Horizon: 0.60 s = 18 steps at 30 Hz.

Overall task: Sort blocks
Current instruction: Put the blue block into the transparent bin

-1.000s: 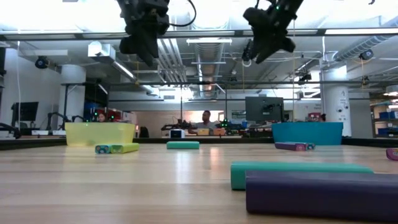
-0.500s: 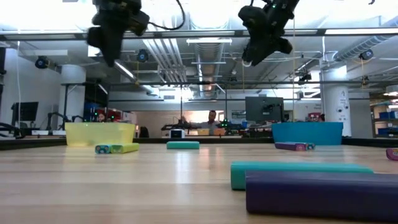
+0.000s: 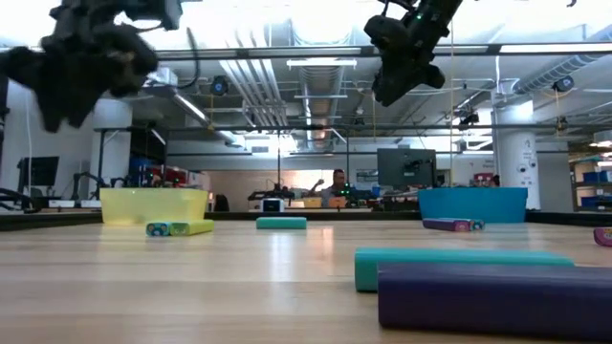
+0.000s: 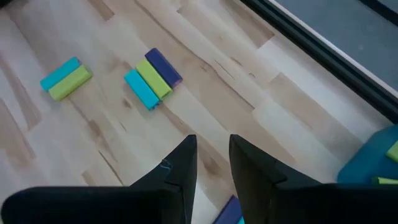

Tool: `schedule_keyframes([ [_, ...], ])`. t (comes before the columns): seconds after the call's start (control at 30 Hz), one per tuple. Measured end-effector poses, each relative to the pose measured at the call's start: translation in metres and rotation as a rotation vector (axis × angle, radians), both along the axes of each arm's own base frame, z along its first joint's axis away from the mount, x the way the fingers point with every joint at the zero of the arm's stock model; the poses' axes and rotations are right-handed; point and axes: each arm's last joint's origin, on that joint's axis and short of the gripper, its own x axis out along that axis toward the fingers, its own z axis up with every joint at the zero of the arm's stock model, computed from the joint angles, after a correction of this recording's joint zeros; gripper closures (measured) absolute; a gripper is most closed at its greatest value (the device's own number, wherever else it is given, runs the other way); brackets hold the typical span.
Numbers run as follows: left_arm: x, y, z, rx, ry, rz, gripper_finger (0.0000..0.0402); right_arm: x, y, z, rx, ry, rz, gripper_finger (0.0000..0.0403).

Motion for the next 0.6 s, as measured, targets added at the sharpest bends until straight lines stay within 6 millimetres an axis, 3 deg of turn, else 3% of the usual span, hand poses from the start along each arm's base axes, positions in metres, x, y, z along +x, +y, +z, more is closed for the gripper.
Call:
schedule_keyframes([
  [0.37,-0.021,-0.01,-0.05,0.032,0.194,0.117,0.0266,0.001,0.0,0.0,-0.003,-0.007,0.001,0.0319],
  [0.6,-0.009,-0.009,-0.058,0.109,0.183,0.078,0.0266,0.001,0.0,0.0,-0.002,-0.007,0.001,0.0329],
])
